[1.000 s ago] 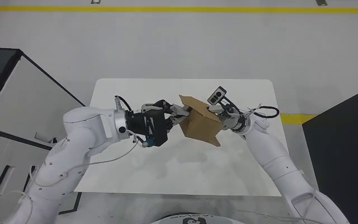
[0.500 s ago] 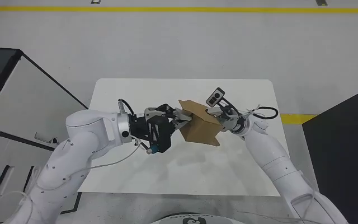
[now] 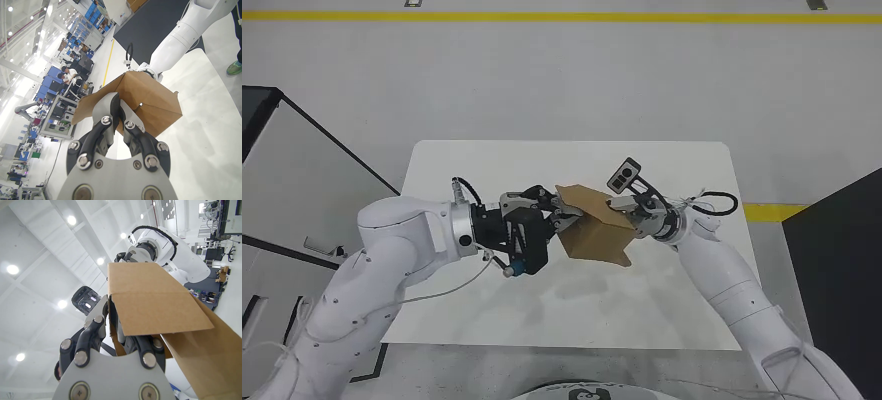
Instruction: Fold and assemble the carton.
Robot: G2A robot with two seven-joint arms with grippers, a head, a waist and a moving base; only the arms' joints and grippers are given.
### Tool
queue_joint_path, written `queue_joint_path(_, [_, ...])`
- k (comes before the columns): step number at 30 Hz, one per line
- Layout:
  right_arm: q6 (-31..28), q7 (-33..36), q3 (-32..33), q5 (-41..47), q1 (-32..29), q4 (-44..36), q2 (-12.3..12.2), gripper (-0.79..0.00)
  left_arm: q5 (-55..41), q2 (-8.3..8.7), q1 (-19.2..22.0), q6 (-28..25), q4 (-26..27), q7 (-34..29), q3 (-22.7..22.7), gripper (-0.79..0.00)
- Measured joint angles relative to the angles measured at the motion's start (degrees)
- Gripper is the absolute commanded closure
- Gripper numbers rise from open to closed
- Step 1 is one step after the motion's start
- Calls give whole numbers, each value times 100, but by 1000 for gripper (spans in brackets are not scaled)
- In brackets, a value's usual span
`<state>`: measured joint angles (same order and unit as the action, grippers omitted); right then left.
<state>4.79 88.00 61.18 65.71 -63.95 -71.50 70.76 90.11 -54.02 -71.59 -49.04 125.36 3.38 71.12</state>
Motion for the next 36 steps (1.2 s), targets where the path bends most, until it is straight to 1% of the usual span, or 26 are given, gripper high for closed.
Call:
queue_joint_path(10, [-10, 0, 71, 31, -26, -27, -6, 0, -14, 17, -74, -53, 36, 83, 60, 0])
queue_joint_path(27, [-19, -74, 203, 5, -110, 48, -12, 0, -380, 11, -198, 321, -147, 166, 286, 0])
queue_joint_path(31, [-24, -150, 250, 17, -136, 61, -14, 0, -339, 19, -219, 291, -79, 180, 331, 0])
queue_joint_path(36, [-12, -223, 281, 19, -165, 27, -12, 0, -139, 21, -230, 243, 49, 260, 247, 0])
